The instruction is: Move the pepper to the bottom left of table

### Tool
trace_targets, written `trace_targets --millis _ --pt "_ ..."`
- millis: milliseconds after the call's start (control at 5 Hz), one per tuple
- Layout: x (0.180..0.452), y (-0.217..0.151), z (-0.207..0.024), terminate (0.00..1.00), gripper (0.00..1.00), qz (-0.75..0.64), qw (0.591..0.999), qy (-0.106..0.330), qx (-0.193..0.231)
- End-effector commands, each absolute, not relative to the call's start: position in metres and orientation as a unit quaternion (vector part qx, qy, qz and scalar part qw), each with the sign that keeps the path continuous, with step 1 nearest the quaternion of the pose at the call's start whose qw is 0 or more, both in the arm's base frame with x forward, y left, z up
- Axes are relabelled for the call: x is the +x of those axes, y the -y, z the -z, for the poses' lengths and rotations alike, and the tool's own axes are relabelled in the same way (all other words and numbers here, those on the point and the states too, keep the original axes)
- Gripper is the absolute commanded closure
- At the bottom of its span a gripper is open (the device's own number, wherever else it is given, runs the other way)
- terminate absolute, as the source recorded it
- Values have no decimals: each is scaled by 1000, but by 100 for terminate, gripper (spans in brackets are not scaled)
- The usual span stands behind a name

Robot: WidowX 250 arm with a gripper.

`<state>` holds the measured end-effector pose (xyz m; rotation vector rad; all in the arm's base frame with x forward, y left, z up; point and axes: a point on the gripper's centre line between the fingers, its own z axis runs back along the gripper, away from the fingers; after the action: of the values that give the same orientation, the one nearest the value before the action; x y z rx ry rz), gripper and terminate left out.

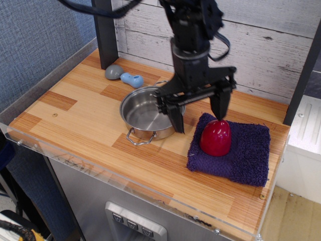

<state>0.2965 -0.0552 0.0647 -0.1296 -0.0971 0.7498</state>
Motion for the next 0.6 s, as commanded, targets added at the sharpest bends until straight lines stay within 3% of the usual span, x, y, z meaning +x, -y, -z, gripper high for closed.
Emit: trace_targets --millis 0,400 --pt "298 68 -59 0 0 -330 941 53 -57" --pt "302 77 -46 0 0 -319 945 50 -43"
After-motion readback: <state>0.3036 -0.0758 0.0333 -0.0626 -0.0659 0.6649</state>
